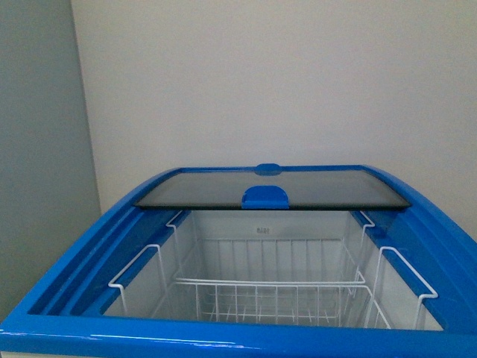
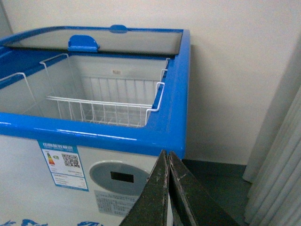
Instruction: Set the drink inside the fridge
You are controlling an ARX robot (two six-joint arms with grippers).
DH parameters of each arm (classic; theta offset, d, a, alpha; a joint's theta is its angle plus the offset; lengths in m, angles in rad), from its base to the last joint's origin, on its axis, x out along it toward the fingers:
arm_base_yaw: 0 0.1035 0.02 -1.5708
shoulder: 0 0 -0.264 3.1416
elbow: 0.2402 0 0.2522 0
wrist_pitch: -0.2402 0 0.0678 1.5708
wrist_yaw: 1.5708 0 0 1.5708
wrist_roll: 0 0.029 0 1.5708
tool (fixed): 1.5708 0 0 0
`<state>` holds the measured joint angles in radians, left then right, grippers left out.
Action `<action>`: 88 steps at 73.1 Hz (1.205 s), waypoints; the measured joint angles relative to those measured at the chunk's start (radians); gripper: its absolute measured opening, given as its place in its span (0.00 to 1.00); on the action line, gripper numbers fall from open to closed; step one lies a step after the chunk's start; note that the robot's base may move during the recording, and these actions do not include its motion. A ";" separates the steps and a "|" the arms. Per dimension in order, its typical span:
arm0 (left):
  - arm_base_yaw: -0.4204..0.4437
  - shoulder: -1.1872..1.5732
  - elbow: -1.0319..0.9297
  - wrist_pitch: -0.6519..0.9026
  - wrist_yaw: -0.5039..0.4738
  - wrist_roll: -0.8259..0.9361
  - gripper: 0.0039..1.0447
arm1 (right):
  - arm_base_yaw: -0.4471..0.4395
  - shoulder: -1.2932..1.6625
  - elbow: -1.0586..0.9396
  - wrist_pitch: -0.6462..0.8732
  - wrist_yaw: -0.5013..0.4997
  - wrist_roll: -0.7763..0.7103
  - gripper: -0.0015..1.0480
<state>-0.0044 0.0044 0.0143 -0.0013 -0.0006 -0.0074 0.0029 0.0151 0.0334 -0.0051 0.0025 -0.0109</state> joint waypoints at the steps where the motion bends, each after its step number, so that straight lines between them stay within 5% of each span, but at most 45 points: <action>1: 0.000 0.000 0.000 0.000 0.001 0.000 0.02 | 0.000 -0.003 0.000 0.002 0.000 0.000 0.03; 24: 0.000 0.000 0.000 0.000 0.001 0.000 0.02 | 0.000 -0.009 0.000 0.003 -0.002 0.000 0.03; 63: 0.000 0.000 0.000 0.000 0.000 0.002 0.94 | 0.000 -0.009 0.000 0.003 -0.002 0.000 0.93; 88: 0.000 0.000 0.000 0.000 0.000 0.002 0.92 | 0.000 -0.009 0.000 0.003 -0.002 0.001 0.93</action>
<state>-0.0044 0.0044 0.0143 -0.0013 -0.0002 -0.0051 0.0025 0.0059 0.0334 -0.0017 0.0002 -0.0101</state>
